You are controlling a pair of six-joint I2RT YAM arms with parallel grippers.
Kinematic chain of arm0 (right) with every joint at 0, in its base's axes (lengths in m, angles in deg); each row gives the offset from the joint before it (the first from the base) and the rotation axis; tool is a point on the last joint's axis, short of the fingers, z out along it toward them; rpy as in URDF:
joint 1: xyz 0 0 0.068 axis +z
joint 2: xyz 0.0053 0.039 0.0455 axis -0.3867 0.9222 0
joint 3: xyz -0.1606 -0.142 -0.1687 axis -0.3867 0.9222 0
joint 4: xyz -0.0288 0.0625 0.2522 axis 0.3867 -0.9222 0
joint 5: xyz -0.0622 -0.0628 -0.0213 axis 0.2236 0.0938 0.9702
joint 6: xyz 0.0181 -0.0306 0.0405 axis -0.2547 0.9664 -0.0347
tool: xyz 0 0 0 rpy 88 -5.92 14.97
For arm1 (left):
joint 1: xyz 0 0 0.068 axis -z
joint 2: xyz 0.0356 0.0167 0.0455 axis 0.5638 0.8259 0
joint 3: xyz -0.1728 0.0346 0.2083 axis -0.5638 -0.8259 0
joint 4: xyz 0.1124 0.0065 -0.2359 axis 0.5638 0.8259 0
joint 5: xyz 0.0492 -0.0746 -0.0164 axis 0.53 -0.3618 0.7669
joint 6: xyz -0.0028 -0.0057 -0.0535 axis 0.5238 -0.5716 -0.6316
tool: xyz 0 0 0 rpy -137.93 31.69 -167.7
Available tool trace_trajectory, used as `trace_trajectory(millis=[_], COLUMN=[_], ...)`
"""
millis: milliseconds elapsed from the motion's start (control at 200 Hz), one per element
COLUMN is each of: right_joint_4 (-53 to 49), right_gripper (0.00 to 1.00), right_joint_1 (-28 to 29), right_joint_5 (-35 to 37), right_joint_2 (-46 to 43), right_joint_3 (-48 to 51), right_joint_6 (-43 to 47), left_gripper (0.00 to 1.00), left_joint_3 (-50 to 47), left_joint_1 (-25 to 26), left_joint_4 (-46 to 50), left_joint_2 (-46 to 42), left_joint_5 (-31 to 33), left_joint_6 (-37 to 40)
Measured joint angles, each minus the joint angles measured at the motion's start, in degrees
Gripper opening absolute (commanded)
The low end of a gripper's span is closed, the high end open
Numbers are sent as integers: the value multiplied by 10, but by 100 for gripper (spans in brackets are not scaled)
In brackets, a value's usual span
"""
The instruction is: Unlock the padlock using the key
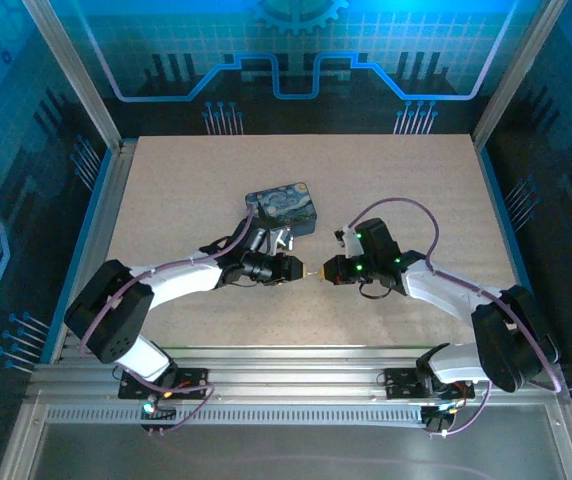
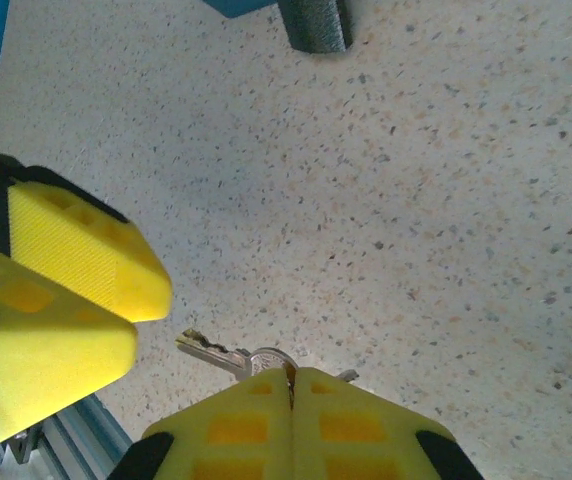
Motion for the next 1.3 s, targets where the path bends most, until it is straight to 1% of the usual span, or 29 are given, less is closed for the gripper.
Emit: trace_trajectory(millis=[190, 990, 1156, 1301], right_joint_4=[-4, -6, -6, -5], right_gripper=[0, 0, 0, 0], right_joint_1=[15, 19, 19, 22], right_joint_5=[0, 0, 0, 0], right_joint_2=[0, 16, 16, 16], right_joint_3=[-10, -25, -26, -26], right_joint_6=[0, -2, -3, -4], left_gripper=[33, 31, 28, 23], left_joint_3=[9, 11, 11, 11], left_joint_1=[0, 3, 5, 5], left_joint_4=[-16, -45, -54, -58], left_joint_2=[11, 22, 25, 29], left_joint_5=[-4, -28, -30, -30], left_joint_6=[-1, -22, -30, -31])
